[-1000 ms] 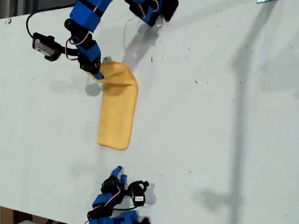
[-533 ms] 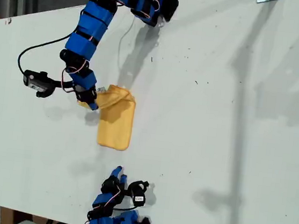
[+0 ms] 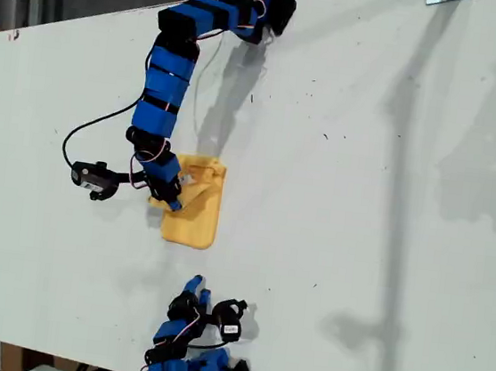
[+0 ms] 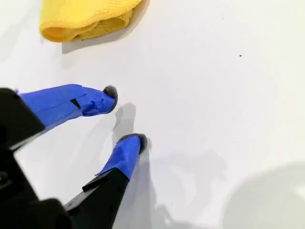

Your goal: Grasp corners of a square towel and fold twice.

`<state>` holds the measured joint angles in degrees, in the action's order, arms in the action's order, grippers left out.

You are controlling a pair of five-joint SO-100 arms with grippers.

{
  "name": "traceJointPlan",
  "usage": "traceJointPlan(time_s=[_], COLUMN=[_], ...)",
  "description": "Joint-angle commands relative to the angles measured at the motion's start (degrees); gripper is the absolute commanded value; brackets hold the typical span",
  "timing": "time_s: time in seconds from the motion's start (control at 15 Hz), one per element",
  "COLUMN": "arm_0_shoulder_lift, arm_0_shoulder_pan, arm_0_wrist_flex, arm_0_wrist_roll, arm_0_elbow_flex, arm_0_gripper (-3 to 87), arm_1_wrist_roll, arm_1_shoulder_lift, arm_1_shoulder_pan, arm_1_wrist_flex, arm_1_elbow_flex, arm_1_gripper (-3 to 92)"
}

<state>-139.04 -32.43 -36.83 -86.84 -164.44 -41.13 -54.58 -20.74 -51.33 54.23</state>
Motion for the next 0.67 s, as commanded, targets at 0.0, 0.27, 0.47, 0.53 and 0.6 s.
traceJointPlan(time_s=[0.0,0.27,0.47,0.53,0.6], arm_0_shoulder_lift=[0.00,0.00,0.09,0.09,0.09], arm_0_shoulder_pan=[-0.44,-0.53,-0.62,-0.53,-0.53], arm_0_wrist_flex=[1.14,1.23,1.23,1.23,1.23], arm_0_wrist_roll=[0.88,0.88,0.88,0.88,0.88], arm_0_elbow_flex=[1.76,1.76,1.76,1.76,1.76], arm_0_gripper=[12.8,12.8,12.8,12.8,12.8], arm_1_wrist_roll=[0.70,5.19,7.91,7.91,7.47], arm_1_shoulder_lift=[-1.49,-3.60,-8.96,-11.60,-13.89], arm_1_shoulder_pan=[0.44,2.02,3.25,2.99,2.11], arm_1_wrist_flex=[1.76,3.08,1.67,0.62,-1.41], arm_1_elbow_flex=[-4.57,-5.89,-5.01,-3.08,-0.79], arm_1_gripper=[5.1,33.3,40.2,39.8,38.9])
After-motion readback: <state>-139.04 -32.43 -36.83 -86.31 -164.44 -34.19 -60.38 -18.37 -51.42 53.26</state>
